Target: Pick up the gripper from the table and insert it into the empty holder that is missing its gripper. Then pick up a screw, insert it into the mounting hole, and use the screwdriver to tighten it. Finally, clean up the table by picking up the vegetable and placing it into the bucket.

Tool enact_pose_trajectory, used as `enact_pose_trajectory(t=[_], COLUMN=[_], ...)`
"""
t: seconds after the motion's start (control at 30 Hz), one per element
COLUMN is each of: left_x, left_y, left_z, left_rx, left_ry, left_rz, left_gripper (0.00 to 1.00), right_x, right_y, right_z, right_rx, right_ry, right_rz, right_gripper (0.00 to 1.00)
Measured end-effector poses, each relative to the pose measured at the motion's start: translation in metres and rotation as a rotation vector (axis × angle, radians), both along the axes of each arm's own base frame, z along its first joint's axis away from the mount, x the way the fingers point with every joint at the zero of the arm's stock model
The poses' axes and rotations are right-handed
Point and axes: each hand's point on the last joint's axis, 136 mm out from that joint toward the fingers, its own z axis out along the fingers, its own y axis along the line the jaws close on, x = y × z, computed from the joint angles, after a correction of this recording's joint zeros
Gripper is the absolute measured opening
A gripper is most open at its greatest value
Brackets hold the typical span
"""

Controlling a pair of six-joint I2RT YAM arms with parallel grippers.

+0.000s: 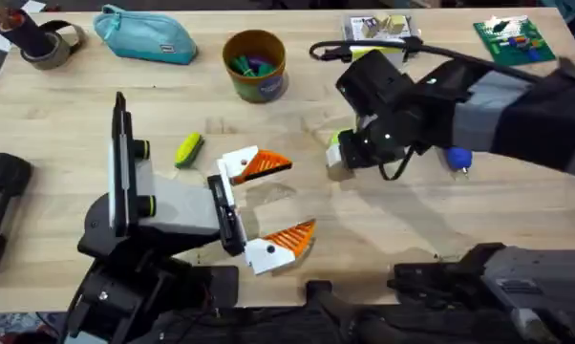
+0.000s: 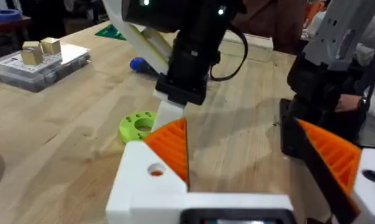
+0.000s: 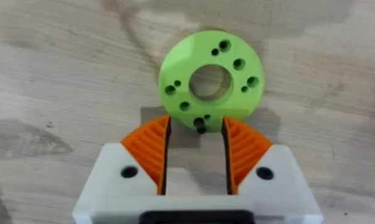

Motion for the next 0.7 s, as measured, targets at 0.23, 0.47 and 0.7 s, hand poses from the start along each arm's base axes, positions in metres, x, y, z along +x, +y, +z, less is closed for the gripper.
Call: enact_pose_trajectory(t=[0.23, 0.47, 0.7], left_x=[0.0000, 0.0000, 0.0000], left_y=[0.0000, 0.0000, 0.0000], left_z=[-0.0001, 0.0000, -0.0001], left_rx=[0.000, 0.000, 0.000], left_ry=[0.001, 0.000, 0.000], left_rz=[0.000, 0.000, 0.000], left_gripper=[0.990, 0.990, 0.990], right_x=[0.0005, 0.0006, 0.0012], right_y=[-0.0009, -0.0010, -0.0032], right_z=[-0.0010, -0.0010, -0.0010], right_rx=[-0.008, -0.008, -0.019], right_ry=[-0.001, -0.001, -0.005], right_rz=[-0.001, -0.001, -0.007], right_gripper=[0.476, 0.476, 0.323])
